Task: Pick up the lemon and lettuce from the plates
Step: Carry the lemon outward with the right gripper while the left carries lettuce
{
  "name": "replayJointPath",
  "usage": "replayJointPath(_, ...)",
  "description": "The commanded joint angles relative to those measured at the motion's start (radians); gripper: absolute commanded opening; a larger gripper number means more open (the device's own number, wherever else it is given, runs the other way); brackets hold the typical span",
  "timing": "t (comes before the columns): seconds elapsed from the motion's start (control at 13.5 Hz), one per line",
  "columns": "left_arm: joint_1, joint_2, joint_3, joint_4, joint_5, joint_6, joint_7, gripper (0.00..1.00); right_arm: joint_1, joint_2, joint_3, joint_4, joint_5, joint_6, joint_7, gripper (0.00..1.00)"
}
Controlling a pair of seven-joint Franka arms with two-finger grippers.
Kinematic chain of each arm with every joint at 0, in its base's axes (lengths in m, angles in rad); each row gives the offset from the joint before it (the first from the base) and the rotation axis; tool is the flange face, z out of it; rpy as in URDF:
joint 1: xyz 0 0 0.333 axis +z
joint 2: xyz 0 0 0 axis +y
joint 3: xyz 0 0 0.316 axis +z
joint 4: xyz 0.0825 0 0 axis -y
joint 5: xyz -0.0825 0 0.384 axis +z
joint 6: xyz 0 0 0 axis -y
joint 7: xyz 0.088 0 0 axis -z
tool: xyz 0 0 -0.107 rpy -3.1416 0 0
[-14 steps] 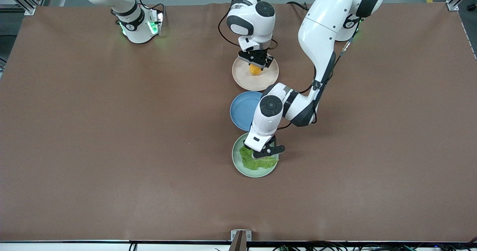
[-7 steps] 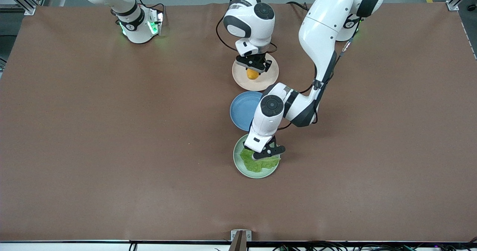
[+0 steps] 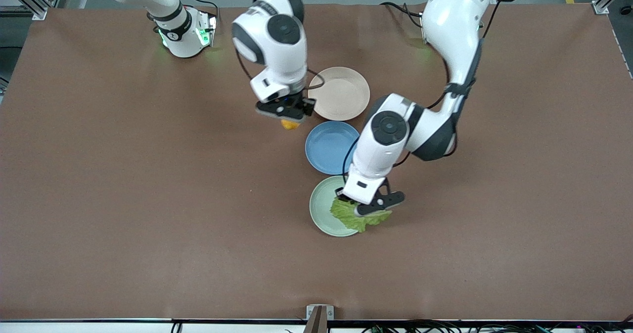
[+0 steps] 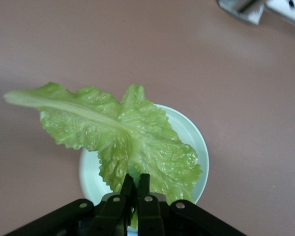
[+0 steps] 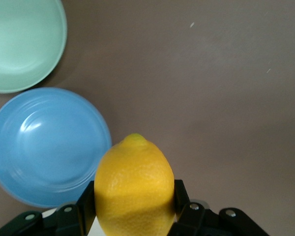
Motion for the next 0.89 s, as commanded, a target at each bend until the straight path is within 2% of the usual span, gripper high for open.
replayJointPath(0.0, 0.080, -0.157, -0.009, -0.127, -0.045, -0.091, 0.070, 0.00, -0.180, -0.080, 0.023, -0.102, 0.055, 0.019, -0.224, 0.02)
replayJointPath(0.15, 0.146, -0.258, -0.011, -0.251, -0.049, -0.122, 0.165, 0.00, -0.324, -0.078, 0.021, -0.131, 0.055, 0.021, -0.414, 0.02)
replayJointPath(0.37, 0.237, -0.383, -0.011, -0.475, -0.049, -0.093, 0.308, 0.00, -0.513, -0.075, 0.021, -0.206, 0.055, 0.085, -0.693, 0.02)
replayJointPath(0.59, 0.317, -0.443, -0.011, -0.696, -0.049, 0.091, 0.477, 0.00, -0.635, -0.069, 0.021, -0.302, 0.055, 0.209, -0.897, 0.02)
replayJointPath(0.81, 0.387, -0.445, -0.011, -0.802, -0.049, 0.157, 0.636, 0.00, -0.693, -0.055, 0.023, -0.416, 0.056, 0.355, -1.034, 0.03)
